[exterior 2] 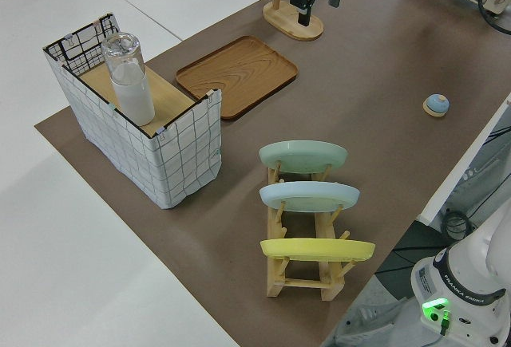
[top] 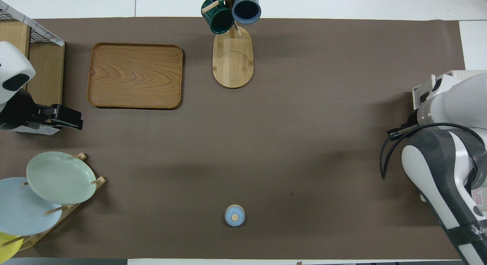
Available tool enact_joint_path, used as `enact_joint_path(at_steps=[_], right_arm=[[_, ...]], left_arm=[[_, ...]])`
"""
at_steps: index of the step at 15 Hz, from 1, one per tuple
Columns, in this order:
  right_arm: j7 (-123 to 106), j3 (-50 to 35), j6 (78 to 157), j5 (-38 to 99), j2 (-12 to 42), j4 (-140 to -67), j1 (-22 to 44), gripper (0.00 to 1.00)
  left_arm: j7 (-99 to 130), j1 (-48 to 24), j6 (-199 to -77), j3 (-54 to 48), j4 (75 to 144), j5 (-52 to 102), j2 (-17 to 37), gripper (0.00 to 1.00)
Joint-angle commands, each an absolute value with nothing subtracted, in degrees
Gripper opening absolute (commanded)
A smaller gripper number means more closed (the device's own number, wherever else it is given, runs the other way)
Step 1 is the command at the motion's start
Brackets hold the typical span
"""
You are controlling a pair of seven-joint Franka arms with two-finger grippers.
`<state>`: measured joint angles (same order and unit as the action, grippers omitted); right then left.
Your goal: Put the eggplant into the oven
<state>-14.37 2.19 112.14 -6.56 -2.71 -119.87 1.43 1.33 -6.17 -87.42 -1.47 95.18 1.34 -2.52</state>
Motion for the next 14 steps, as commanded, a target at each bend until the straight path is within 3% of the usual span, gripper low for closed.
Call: enact_joint_path(at_steps=[1,8,14], right_arm=[[-15.90,1.85,112.76,-9.92,-4.22,-120.94,0.18,0.00],[-21.00,1.93,111.71,-13.53,-4.31,-120.85,-1.58,0.00],[-23.11,2.02,106.01,-13.62,-4.31,-117.08,-1.58,0.02]], left_arm=[[1.41,-5.54,-86.75,-1.58,95.19,1.93,-3.25,1.00],[1.41,-5.54,-86.84,-1.58,95.19,1.93,-3.25,1.00],[1.41,-5.54,-86.84,-1.58,95.19,1.85,-3.25,1.00]])
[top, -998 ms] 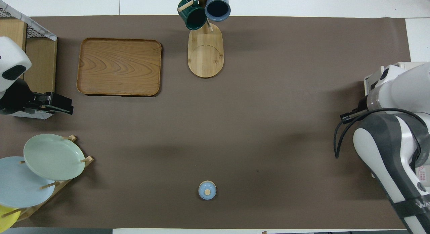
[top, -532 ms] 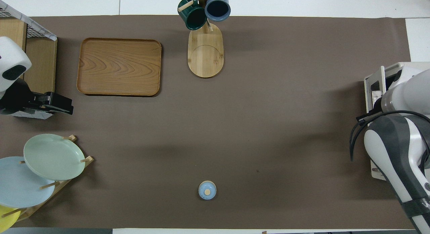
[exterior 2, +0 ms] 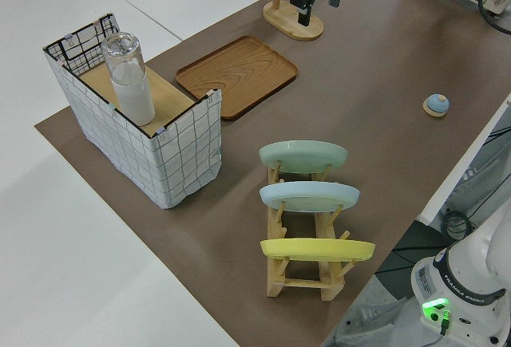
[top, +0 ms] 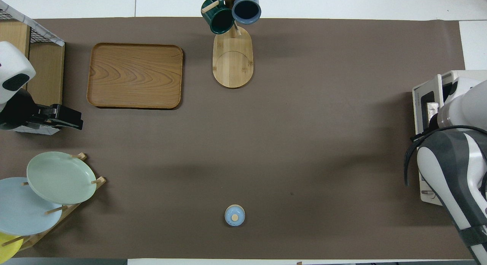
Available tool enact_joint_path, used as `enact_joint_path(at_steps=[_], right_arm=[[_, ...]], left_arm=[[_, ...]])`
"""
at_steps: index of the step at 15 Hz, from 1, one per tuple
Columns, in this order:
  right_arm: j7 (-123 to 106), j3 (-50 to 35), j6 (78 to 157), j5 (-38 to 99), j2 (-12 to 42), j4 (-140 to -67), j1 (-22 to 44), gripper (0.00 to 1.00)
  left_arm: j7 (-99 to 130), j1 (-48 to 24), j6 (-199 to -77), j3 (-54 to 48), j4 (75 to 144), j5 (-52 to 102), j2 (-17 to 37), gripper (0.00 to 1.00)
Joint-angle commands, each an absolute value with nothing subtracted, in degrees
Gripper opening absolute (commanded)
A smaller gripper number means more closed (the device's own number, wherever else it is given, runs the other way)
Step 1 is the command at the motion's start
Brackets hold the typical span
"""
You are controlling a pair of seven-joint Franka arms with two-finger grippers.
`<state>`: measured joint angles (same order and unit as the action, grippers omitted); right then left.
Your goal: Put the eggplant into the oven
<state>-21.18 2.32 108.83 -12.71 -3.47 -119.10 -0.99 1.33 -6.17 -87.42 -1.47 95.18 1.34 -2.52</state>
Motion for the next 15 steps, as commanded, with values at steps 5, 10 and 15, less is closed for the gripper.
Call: enact_joint_path(at_steps=[5,10,15], right_arm=[[-24.35,1.32,97.05,-12.57,-4.83,-109.79,-0.53,0.16],[-20.24,0.35,92.47,-2.48,-3.87,-103.55,-0.53,0.44],[-16.45,0.35,91.15,-0.53,-1.59,-99.68,-0.53,1.00]], left_arm=[[1.41,-5.54,-86.84,-1.58,95.19,1.93,-3.25,1.00],[1.41,-5.54,-86.84,-1.58,95.19,1.93,-3.16,1.00],[1.41,-5.54,-86.75,-1.58,95.19,1.93,-3.16,1.00]])
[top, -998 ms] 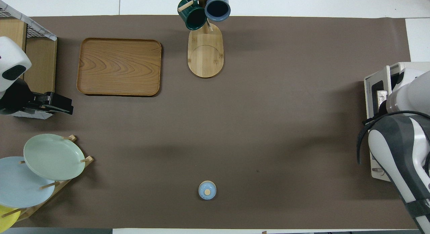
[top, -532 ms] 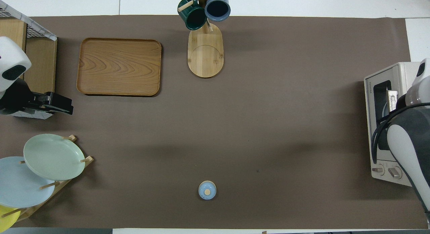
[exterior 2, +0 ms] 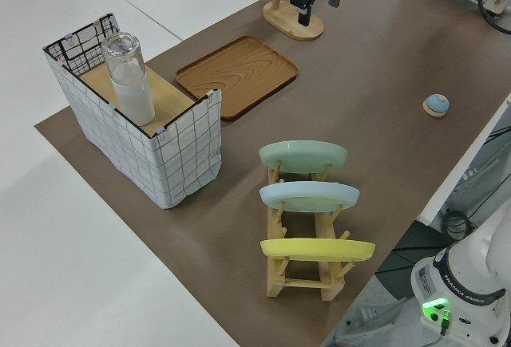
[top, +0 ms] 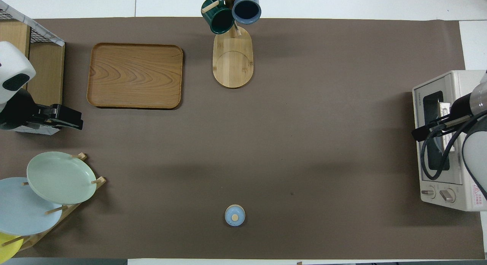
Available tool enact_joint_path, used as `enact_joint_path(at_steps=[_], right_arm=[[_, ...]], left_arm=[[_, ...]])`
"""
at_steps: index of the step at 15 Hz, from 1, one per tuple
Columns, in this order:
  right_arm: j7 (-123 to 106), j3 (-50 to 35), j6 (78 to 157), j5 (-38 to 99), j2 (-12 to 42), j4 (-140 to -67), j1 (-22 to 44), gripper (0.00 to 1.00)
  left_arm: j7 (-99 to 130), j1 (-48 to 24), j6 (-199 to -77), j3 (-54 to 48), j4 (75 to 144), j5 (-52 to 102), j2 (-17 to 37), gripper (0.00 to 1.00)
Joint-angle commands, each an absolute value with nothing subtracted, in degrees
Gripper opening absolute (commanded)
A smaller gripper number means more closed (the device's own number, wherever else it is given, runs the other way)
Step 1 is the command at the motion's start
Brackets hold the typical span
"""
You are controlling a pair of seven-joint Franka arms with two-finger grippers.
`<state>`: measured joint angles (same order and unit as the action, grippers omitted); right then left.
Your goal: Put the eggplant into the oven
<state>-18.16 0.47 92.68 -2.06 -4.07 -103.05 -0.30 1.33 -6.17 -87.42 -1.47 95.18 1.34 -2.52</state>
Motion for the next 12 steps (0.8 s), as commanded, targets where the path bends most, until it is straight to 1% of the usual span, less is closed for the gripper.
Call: enact_joint_path(at_steps=[1,3,4,5,6,9,10,12], right_arm=[[-14.09,0.35,89.92,-0.70,-0.54,-98.01,-0.53,1.00],[-11.26,-0.09,85.80,-0.97,3.23,-92.23,-0.53,1.00],[-11.08,0.09,85.69,-1.23,3.69,-91.50,0.60,1.00],[-10.64,0.87,85.69,-1.32,3.34,-91.67,2.44,1.00],[-9.94,1.23,85.52,-1.41,2.99,-91.76,2.81,1.00],[-7.91,1.23,85.60,-1.32,1.85,-92.55,2.99,1.00],[-7.82,1.23,86.04,-1.32,1.15,-93.85,3.08,1.00],[-6.69,1.40,87.09,-0.97,1.23,-93.61,2.99,1.00]], left_arm=[[1.41,-5.54,-86.84,-1.58,95.19,1.93,-3.25,1.00],[1.41,-5.54,-86.84,-1.58,95.19,1.93,-3.16,1.00],[1.41,-5.54,-86.84,-1.58,95.19,1.93,-3.25,1.00],[1.41,-5.54,-86.75,-1.58,95.19,1.93,-3.25,1.00],[1.41,-5.54,-86.75,-1.58,95.19,1.85,-3.25,1.00],[1.41,-5.54,-86.84,-1.58,95.19,1.93,-3.25,1.00],[1.41,-5.62,-86.84,-1.58,95.19,1.93,-3.16,1.00],[1.41,-5.54,-86.84,-1.58,95.19,1.93,-3.25,1.00]])
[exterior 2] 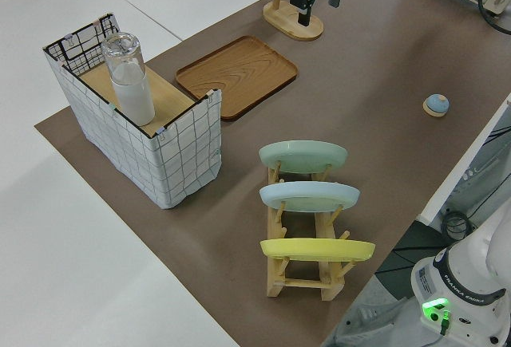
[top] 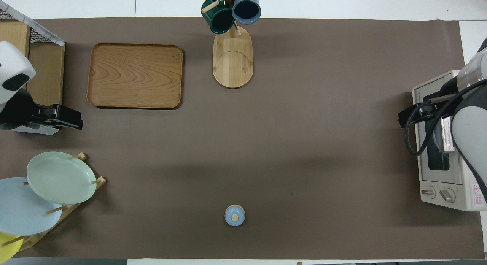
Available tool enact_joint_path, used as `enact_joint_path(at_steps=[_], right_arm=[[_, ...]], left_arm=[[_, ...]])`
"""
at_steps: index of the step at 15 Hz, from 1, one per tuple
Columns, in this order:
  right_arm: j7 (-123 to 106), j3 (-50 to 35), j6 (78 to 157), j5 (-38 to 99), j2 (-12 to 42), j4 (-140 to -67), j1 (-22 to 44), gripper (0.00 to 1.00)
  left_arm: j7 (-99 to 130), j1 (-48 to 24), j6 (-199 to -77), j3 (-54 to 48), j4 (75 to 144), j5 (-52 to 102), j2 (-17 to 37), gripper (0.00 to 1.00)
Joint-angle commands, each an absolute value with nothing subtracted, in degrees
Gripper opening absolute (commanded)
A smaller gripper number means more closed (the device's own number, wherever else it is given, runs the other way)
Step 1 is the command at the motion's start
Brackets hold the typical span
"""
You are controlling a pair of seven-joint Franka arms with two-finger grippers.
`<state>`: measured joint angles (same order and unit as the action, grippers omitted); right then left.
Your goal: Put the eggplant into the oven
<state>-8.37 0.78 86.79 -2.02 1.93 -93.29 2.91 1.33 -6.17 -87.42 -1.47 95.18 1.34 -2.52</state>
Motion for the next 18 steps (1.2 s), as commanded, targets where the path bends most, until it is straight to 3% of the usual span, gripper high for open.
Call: enact_joint_path(at_steps=[1,18], right_arm=[[-6.42,1.41,87.27,-0.97,1.32,-93.52,2.90,1.00],[-4.75,1.14,86.48,-0.44,-0.35,-91.93,2.37,1.00]], left_arm=[[1.41,-5.54,-86.84,-1.58,95.19,1.93,-3.25,1.00],[1.41,-5.54,-86.75,-1.58,95.19,1.93,-3.25,1.00]])
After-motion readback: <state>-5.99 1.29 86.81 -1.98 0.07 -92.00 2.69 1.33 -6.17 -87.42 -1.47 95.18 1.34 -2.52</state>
